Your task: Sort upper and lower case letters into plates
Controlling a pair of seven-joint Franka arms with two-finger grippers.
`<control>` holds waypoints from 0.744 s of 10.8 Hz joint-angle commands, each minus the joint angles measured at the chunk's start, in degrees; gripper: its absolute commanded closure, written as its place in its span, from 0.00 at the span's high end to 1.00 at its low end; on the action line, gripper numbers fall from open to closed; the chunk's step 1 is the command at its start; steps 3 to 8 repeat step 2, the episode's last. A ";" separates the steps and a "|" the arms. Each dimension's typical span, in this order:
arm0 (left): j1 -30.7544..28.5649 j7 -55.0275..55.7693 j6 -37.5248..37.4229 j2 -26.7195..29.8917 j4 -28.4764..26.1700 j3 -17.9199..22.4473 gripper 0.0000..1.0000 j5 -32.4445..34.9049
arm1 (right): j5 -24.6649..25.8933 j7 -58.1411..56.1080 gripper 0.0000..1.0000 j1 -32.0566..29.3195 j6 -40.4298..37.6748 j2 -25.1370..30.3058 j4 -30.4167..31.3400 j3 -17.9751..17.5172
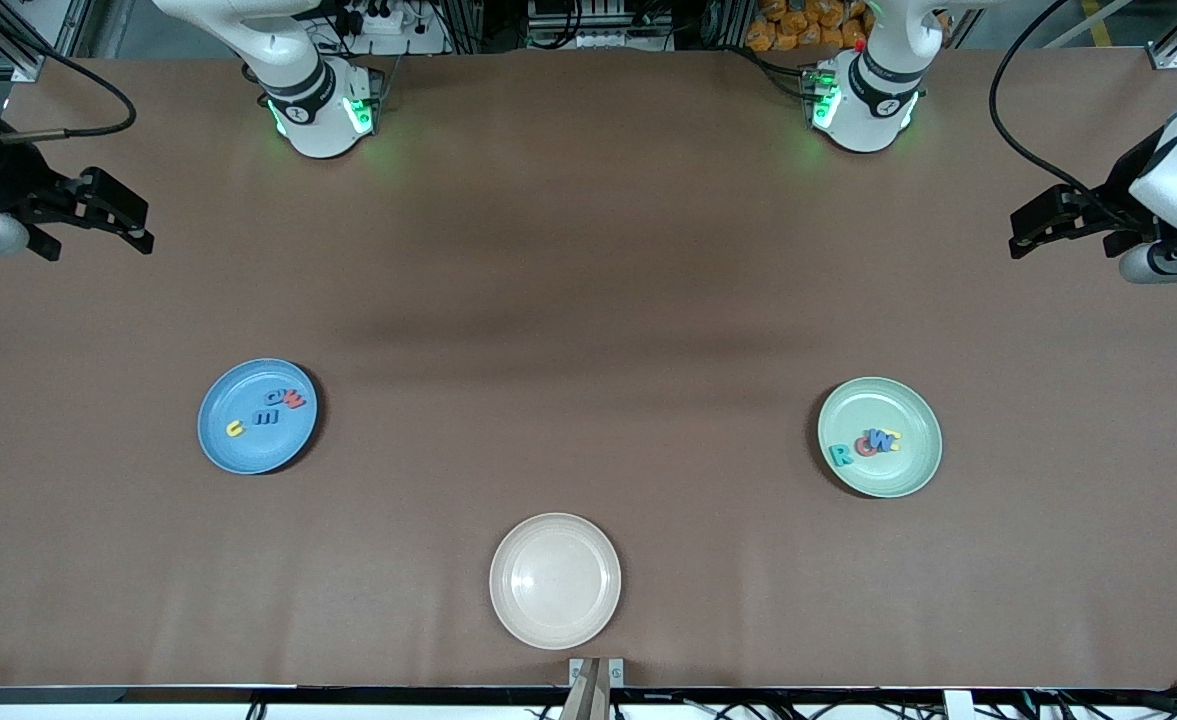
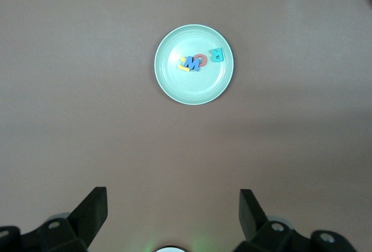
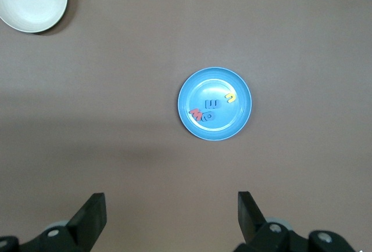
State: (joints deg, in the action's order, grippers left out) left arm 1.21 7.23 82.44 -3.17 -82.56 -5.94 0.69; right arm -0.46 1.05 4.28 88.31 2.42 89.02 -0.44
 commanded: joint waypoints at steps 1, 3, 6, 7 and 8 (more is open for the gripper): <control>-0.69 -0.73 -0.43 0.36 0.64 -0.12 1.00 -1.22 | 0.81 -0.61 1.00 -0.68 -1.03 -0.31 -1.13 -0.62; -0.69 -0.55 -0.43 0.88 0.56 -0.12 1.00 -1.22 | 0.81 -0.61 1.00 -0.68 -1.03 -0.31 -1.13 -0.70; -0.69 -0.55 -0.43 0.88 0.56 -0.12 1.00 -1.22 | 0.81 -0.61 1.00 -0.68 -1.03 -0.31 -1.13 -0.70; -0.69 -0.55 -0.43 0.88 0.56 -0.12 1.00 -1.22 | 0.81 -0.61 1.00 -0.68 -1.03 -0.31 -1.13 -0.70; -0.69 -0.55 -0.43 0.88 0.56 -0.12 1.00 -1.22 | 0.81 -0.61 1.00 -0.68 -1.03 -0.31 -1.13 -0.70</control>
